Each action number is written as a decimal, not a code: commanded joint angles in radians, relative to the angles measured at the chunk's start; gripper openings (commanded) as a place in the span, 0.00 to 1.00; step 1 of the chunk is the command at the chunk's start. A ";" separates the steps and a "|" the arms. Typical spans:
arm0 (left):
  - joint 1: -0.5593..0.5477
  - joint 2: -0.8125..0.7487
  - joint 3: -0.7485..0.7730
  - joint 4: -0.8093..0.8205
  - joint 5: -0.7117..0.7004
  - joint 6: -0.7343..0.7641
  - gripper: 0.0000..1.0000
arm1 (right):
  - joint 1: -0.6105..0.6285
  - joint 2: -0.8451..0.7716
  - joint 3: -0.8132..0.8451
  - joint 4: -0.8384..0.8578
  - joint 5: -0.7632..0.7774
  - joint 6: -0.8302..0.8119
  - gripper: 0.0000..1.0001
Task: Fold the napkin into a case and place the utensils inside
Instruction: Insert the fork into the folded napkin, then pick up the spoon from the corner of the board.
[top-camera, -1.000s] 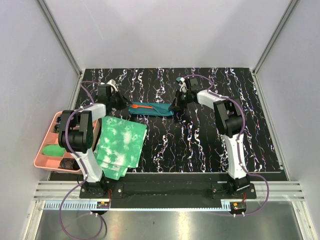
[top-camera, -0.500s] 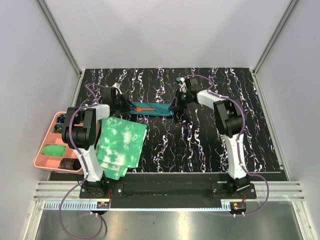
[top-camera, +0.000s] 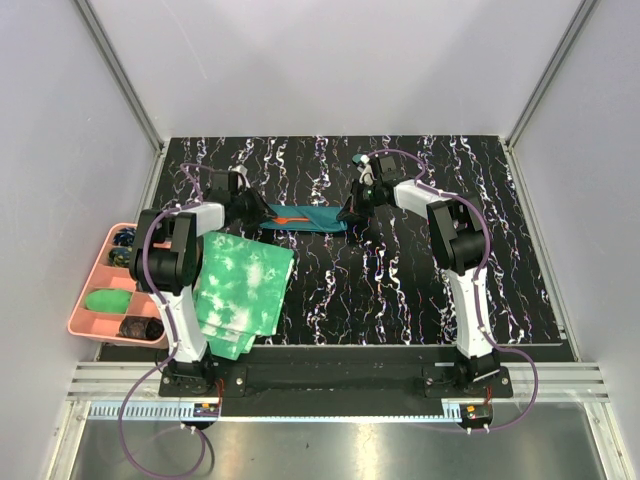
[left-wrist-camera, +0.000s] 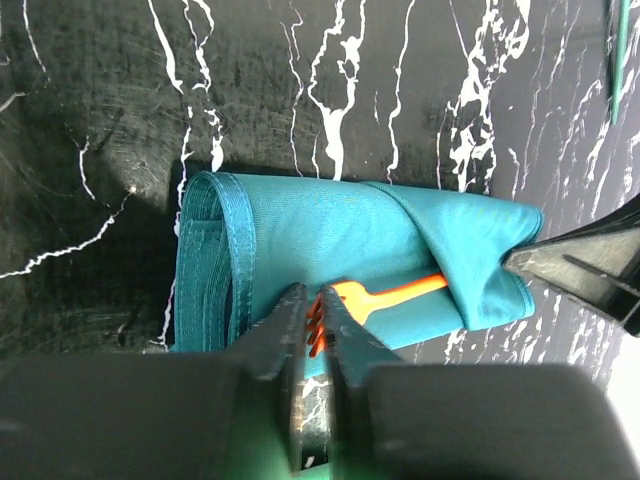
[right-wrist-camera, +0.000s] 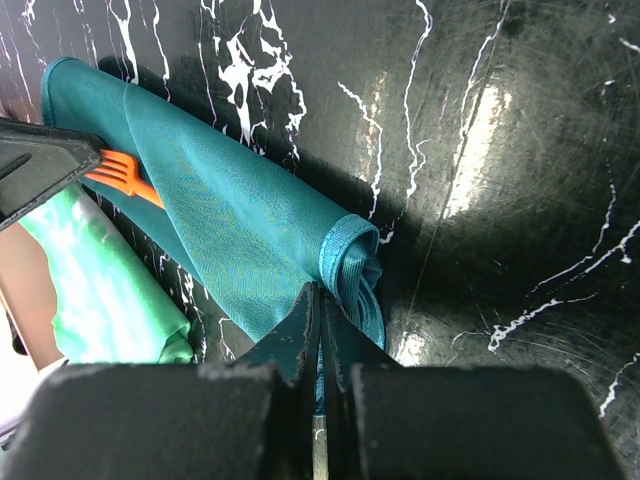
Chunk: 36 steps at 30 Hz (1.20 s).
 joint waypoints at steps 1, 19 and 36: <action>-0.003 -0.014 0.041 -0.055 -0.058 0.019 0.27 | 0.001 -0.003 0.021 0.019 -0.014 -0.008 0.00; -0.008 -0.269 0.054 -0.261 -0.196 0.018 0.79 | 0.001 -0.055 0.047 -0.003 0.007 -0.003 0.08; -0.321 -0.732 -0.172 -0.255 -0.187 0.039 0.77 | -0.045 -0.204 0.203 -0.242 0.271 -0.241 0.77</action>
